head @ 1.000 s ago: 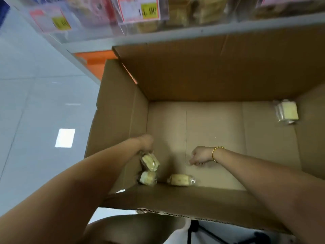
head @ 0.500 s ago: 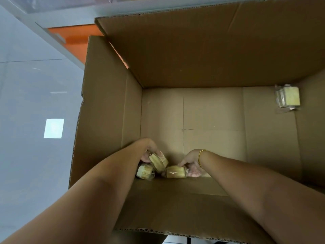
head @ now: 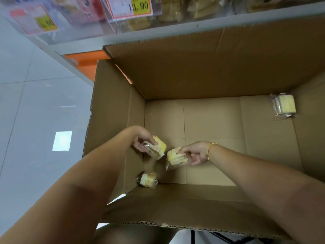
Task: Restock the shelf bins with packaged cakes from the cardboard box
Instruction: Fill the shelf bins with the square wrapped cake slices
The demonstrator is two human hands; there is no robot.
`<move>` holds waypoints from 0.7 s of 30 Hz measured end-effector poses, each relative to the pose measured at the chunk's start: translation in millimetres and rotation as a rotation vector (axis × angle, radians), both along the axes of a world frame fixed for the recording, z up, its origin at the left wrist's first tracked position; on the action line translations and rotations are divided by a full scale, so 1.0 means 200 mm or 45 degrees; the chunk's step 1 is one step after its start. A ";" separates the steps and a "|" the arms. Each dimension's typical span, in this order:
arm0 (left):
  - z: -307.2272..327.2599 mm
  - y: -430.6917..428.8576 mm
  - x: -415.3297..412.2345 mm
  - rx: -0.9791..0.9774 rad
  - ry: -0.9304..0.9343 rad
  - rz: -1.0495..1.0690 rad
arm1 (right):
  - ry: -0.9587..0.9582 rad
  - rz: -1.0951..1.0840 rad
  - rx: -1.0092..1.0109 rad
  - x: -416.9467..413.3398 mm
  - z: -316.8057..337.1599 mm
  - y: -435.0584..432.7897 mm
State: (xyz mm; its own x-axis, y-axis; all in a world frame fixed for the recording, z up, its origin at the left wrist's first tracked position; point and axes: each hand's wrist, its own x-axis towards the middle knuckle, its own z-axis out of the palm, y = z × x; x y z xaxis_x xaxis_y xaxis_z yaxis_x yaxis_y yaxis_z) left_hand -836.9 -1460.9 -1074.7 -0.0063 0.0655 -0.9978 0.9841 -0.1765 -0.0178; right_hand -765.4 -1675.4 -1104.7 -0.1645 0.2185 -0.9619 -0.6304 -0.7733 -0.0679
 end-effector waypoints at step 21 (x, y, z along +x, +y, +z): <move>1.21 -0.46 0.20 -0.363 -1.224 1.227 | -0.324 -1.247 0.995 0.46 1.14 -0.45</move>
State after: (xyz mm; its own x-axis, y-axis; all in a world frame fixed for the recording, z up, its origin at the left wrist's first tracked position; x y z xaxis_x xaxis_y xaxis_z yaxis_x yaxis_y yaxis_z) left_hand -796.6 -1552.6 -833.0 0.7568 0.2236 -0.6142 0.3240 0.6879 0.6495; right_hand -673.3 -1765.2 -877.2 0.5542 0.6626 -0.5038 -0.8140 0.3049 -0.4944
